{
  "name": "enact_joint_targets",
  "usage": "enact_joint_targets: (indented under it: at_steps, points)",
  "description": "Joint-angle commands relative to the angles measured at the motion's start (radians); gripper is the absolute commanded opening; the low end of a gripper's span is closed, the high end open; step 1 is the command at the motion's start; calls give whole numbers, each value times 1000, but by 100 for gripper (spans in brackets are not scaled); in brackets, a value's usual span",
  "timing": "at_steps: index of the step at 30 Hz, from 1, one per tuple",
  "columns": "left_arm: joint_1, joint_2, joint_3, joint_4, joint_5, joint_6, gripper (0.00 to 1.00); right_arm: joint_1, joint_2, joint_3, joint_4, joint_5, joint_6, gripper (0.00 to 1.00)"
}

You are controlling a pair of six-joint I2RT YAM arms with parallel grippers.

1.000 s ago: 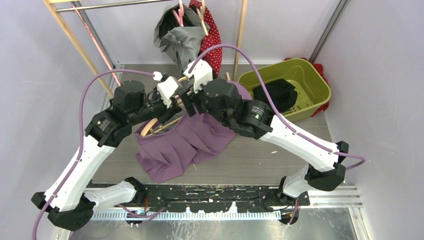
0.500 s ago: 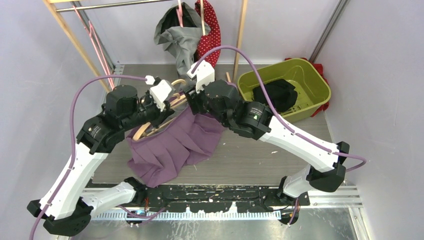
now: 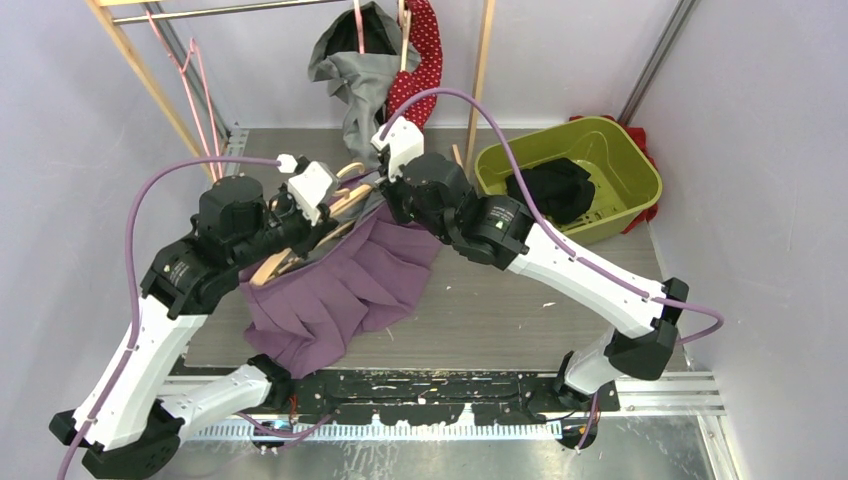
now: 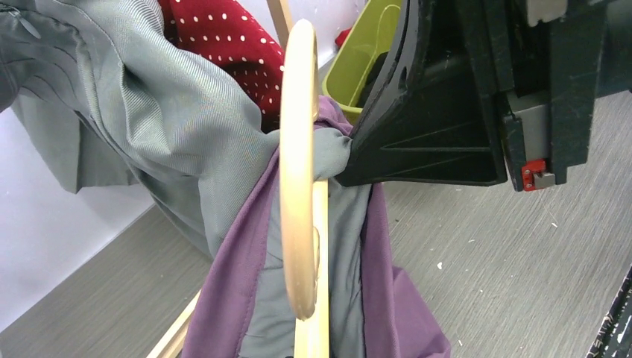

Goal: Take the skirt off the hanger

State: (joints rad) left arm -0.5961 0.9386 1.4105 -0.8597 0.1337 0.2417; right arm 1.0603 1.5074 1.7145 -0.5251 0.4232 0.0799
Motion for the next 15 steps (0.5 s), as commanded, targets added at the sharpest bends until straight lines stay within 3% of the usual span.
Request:
enact_joint_targets:
  at_steps: [1, 9, 15]
  points:
    - [-8, -75, 83, 161, 45, 7, 0, -38, -13, 12, 1, -33, -3, 1]
    - [-8, -108, 48, 140, 30, 8, 0, -101, -100, 22, 10, 113, -78, 1]
    - [-8, -106, 36, 148, 32, 4, 0, -124, -113, 92, -9, 78, -104, 1]
